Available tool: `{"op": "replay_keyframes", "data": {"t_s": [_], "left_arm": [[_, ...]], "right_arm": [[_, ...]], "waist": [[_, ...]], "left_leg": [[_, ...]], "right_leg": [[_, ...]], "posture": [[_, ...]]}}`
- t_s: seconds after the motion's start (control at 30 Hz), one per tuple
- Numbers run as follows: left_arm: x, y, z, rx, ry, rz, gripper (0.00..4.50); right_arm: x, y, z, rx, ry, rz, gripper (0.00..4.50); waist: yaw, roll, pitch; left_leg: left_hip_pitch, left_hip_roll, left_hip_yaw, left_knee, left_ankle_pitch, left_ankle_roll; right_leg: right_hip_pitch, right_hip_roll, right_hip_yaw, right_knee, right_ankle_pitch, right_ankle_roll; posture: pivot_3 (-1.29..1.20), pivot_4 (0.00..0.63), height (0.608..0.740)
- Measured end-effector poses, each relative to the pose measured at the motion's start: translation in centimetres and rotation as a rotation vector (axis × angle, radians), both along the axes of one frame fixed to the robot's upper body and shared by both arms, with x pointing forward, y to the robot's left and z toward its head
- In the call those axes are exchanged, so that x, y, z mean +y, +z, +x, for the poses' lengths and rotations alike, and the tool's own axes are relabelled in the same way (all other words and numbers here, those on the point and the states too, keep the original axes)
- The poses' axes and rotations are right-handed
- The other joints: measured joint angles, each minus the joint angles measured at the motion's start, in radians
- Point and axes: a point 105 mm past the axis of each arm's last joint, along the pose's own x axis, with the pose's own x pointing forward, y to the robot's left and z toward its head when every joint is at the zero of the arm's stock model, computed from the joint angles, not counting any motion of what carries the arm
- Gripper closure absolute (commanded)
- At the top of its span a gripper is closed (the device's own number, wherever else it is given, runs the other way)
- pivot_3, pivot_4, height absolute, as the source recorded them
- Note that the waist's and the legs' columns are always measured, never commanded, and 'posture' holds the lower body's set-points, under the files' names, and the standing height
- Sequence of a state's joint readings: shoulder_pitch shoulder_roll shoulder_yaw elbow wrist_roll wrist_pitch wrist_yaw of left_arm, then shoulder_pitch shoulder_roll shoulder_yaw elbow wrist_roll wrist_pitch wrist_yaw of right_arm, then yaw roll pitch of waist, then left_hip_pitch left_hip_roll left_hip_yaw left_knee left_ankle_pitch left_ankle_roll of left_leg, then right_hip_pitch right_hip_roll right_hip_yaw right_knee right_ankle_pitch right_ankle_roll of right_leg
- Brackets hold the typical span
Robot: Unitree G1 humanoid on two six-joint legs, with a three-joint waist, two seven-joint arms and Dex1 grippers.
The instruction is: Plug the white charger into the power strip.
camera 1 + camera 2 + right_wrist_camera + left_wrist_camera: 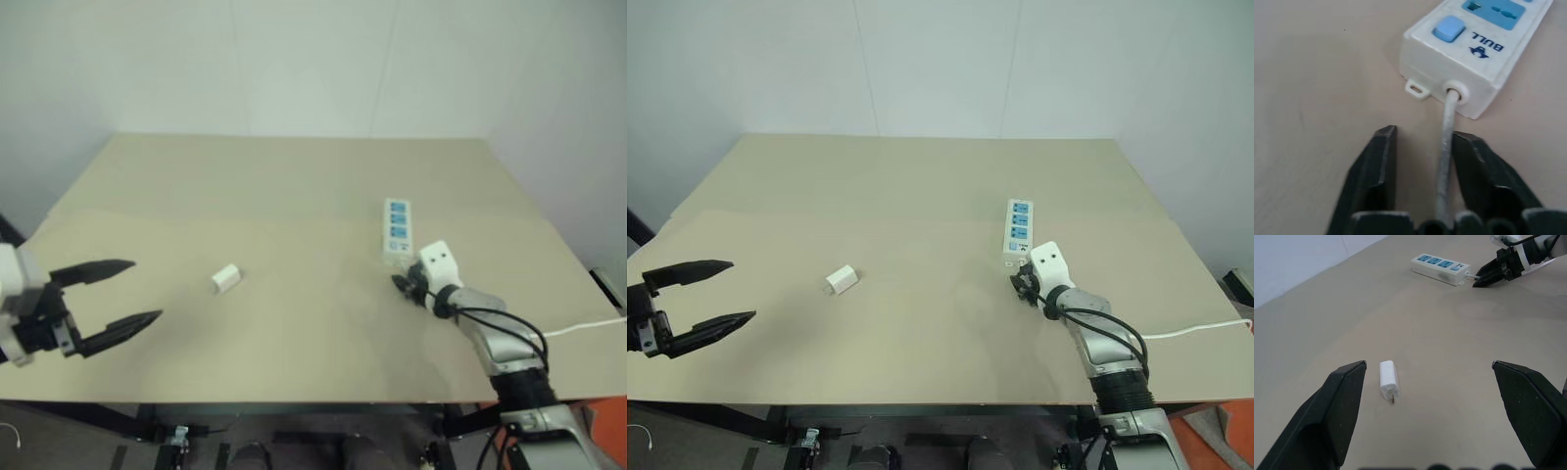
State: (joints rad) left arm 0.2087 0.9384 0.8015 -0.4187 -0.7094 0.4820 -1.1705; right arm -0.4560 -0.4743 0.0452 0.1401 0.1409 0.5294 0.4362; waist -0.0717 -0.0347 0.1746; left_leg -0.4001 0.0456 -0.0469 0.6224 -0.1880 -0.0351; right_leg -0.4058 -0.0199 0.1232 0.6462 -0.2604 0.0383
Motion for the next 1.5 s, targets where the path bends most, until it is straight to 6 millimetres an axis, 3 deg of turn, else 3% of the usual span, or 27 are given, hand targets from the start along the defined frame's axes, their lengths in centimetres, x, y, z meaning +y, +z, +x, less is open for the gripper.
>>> {"op": "replay_keyframes", "data": {"t_s": [0.1,0.13,0.5,0.63,0.77,0.93,1.03,1.23,1.5], "left_arm": [[0.0,0.0,0.0,-0.003,0.000,-0.001,0.00],[0.0,0.0,0.0,-0.006,-0.001,0.000,0.00],[-0.1,0.0,-0.1,-0.019,-0.012,-0.003,0.00],[-0.3,-0.2,0.0,-0.017,-0.028,-0.004,0.00],[-0.3,-0.5,0.1,-0.011,-0.036,-0.009,0.00],[-0.3,-0.5,0.1,-0.015,-0.041,-0.012,0.00],[-0.1,-0.6,0.3,-0.010,-0.039,-0.021,0.00],[-0.3,-0.7,0.6,-0.004,-0.065,-0.031,0.00],[-0.4,-0.9,0.8,0.005,-0.079,-0.036,0.00]], "right_arm": [[0.4,0.1,-0.1,-0.012,0.035,-0.009,4.39],[0.7,0.0,-0.2,-0.017,0.060,-0.018,4.49],[3.4,0.1,-3.9,-0.159,0.482,-0.027,4.49],[3.6,-0.4,-4.6,-0.155,0.567,-0.055,3.17],[3.0,-1.4,-4.6,-0.112,0.561,-0.079,1.79],[2.5,-1.3,-4.9,-0.108,0.546,-0.031,0.06],[2.7,-0.6,-5.2,-0.127,0.491,0.096,0.06],[6.0,3.1,-4.7,-0.272,0.318,0.324,0.06],[8.3,0.7,-3.3,-0.265,0.106,0.300,0.06]], "waist": [[-0.001,0.000,0.000],[-0.002,0.000,0.000],[-0.007,0.000,0.000],[-0.005,0.000,0.000],[-0.001,0.000,0.000],[0.000,0.000,0.000],[0.001,0.000,0.000],[-0.003,0.000,0.000],[0.001,0.000,0.000]], "left_leg": [[0.001,0.000,0.000,0.000,0.000,0.000],[0.001,0.000,0.000,0.000,0.000,0.000],[0.001,0.000,0.000,0.000,0.000,0.000],[0.002,0.000,0.000,0.001,0.000,0.000],[0.002,0.000,0.000,0.002,0.000,0.000],[0.002,0.000,0.000,0.001,0.000,0.000],[0.001,0.000,0.000,0.001,0.000,0.000],[0.002,0.001,-0.001,0.002,0.000,0.000],[0.000,0.001,-0.001,0.001,0.000,0.000]], "right_leg": [[0.000,0.000,0.000,0.001,0.000,0.000],[0.000,0.000,0.000,0.001,0.000,0.000],[0.000,0.000,0.000,0.001,0.000,0.000],[0.002,0.000,0.000,0.001,0.000,0.001],[0.002,0.000,0.000,0.001,0.000,0.001],[0.002,0.000,0.000,0.001,0.000,0.000],[0.001,0.000,0.000,0.002,0.000,0.000],[0.001,0.001,-0.001,0.003,0.000,0.001],[0.000,0.001,0.000,0.001,0.000,0.000]], "posture": [[0.00,0.150,0.740],[0.00,0.150,0.740],[0.00,0.150,0.740],[0.00,0.150,0.740],[0.00,0.150,0.740],[0.00,0.150,0.740],[0.00,0.150,0.740],[0.00,0.150,0.740],[0.00,0.150,0.740]]}}
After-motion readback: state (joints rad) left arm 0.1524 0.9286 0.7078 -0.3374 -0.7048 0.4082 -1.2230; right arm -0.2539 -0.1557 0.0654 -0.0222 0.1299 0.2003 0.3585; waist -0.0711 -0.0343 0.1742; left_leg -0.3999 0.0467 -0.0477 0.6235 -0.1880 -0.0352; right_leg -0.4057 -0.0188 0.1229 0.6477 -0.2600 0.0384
